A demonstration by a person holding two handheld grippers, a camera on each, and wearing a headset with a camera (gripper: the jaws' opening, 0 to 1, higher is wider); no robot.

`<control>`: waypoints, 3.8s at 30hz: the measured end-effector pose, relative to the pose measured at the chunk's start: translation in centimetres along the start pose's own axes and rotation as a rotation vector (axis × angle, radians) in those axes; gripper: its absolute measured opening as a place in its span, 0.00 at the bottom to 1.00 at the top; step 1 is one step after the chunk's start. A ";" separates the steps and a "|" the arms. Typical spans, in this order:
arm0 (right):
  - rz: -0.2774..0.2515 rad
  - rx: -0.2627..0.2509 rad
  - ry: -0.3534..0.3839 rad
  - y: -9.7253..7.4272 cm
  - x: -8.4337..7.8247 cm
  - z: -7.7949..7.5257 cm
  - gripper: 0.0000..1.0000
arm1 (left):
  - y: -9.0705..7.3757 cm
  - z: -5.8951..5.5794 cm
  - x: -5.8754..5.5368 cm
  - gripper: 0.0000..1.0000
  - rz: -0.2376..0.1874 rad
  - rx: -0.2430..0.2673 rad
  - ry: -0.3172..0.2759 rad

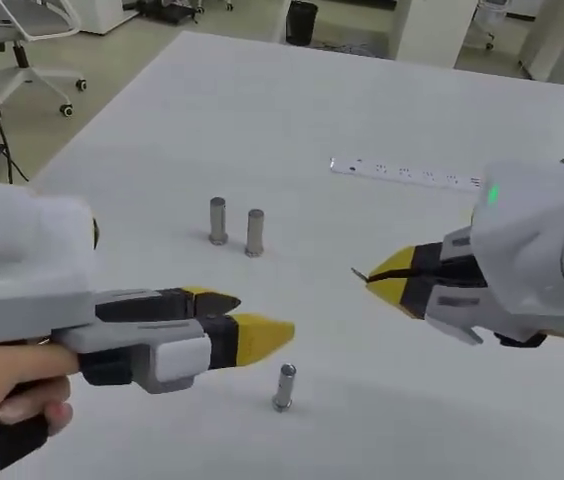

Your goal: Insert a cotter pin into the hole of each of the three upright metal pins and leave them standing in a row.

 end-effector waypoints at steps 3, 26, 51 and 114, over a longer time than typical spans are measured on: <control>-0.003 -0.004 -0.024 0.1 0.3 0.5 0.00 | 0.4 -0.1 0.4 0.38 -0.023 -0.020 -0.039; 0.040 0.018 -0.200 1.5 2.1 2.9 0.00 | 2.4 -1.5 0.4 0.15 0.031 -0.106 -0.135; 0.039 0.043 -0.217 2.4 2.7 3.6 0.00 | 2.7 -1.2 -0.4 0.00 0.057 -0.115 -0.207; -0.172 0.302 0.232 2.7 0.0 5.1 0.01 | 0.5 -3.2 -0.4 0.00 0.114 -0.212 0.250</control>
Point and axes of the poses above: the centre of the closed fingertips' face, and the gripper's own axes: y roughly forward along the fingers, z roughly to its left, x roughly out of its top, the point moved 8 cm from there along -y, roughly backward along the fingers, and after that the axes turned 12 degrees about x, right-handed, at the moved point
